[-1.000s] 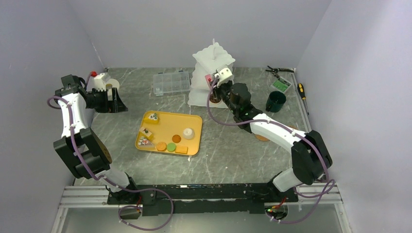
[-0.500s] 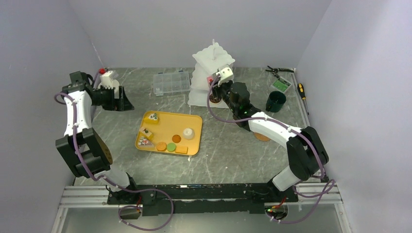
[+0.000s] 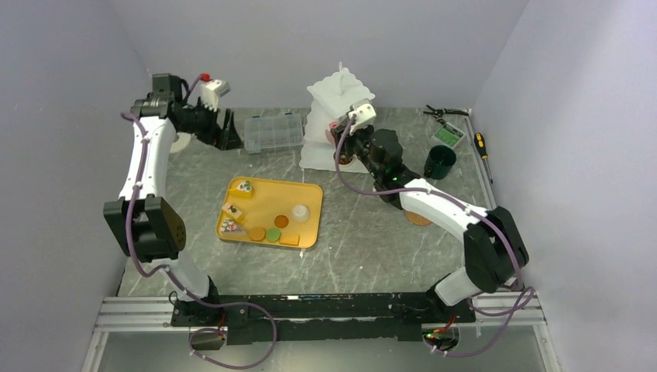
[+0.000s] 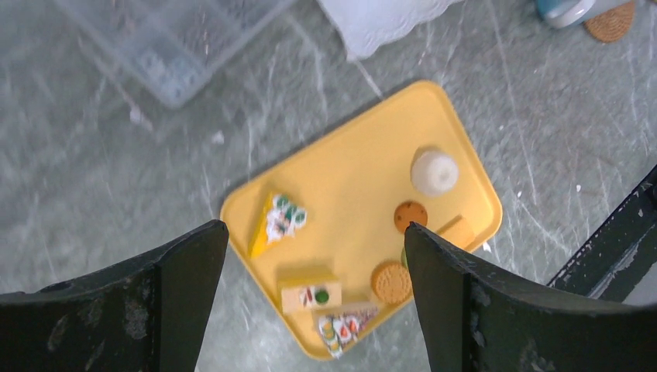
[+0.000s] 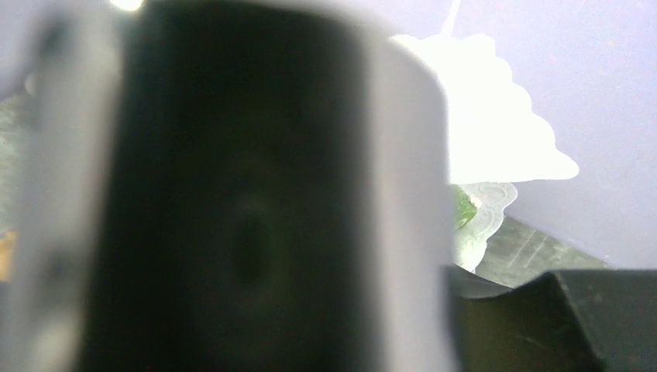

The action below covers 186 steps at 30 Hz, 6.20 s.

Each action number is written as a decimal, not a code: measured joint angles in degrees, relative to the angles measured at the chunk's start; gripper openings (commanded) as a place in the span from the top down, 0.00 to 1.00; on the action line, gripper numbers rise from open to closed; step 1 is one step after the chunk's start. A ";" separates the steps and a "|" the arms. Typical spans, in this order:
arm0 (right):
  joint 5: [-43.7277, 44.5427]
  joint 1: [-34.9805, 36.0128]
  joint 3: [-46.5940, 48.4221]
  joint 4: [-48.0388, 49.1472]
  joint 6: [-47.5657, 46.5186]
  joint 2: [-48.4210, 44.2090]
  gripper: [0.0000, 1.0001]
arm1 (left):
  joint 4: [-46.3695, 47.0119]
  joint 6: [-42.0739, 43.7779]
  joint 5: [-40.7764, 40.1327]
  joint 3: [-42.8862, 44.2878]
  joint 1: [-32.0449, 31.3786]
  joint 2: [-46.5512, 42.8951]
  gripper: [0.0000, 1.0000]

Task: Serve the afternoon tea
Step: Place the desert on the desert table, then adjust the desert table at the center of the board.

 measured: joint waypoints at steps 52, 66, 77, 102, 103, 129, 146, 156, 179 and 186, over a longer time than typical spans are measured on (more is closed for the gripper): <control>-0.39 0.02 -16.68 -10.34 6.12 -31.43 0.50 | 69.29 -36.46 29.09 45.35 -27.28 47.36 0.26; -1.25 0.02 -17.00 -10.45 6.12 -33.40 0.52 | 72.46 -38.12 24.50 46.88 -27.67 50.21 0.72; -1.46 0.02 -17.16 -10.73 6.12 -33.40 0.55 | 75.10 -34.86 17.42 42.95 -28.41 48.48 0.97; -2.60 -0.09 -18.67 -10.95 6.14 -34.91 0.59 | 81.70 -22.73 -17.97 13.00 -38.29 29.92 0.97; -2.67 -0.09 -18.67 -11.04 6.14 -34.93 0.59 | 81.74 -22.73 -19.34 12.92 -38.56 29.92 0.97; -2.69 -0.09 -17.99 -13.88 6.14 -34.01 0.59 | 74.27 -38.14 -0.28 21.46 -28.89 27.82 0.30; -2.67 -0.09 -16.81 -16.35 6.08 -34.10 0.58 | 68.28 -43.45 21.86 38.71 -28.79 43.39 0.33; -2.73 -0.09 -16.35 -16.31 6.05 -34.10 0.58 | 70.99 -45.35 24.06 42.32 -28.55 45.88 0.23; -3.93 -0.09 -16.35 -16.33 6.08 -34.21 0.59 | 78.18 -45.29 29.44 48.72 -29.68 50.56 0.71; -3.96 -0.09 -16.35 -16.35 6.10 -34.49 0.59 | 78.44 -43.10 26.67 48.68 -30.27 50.56 0.96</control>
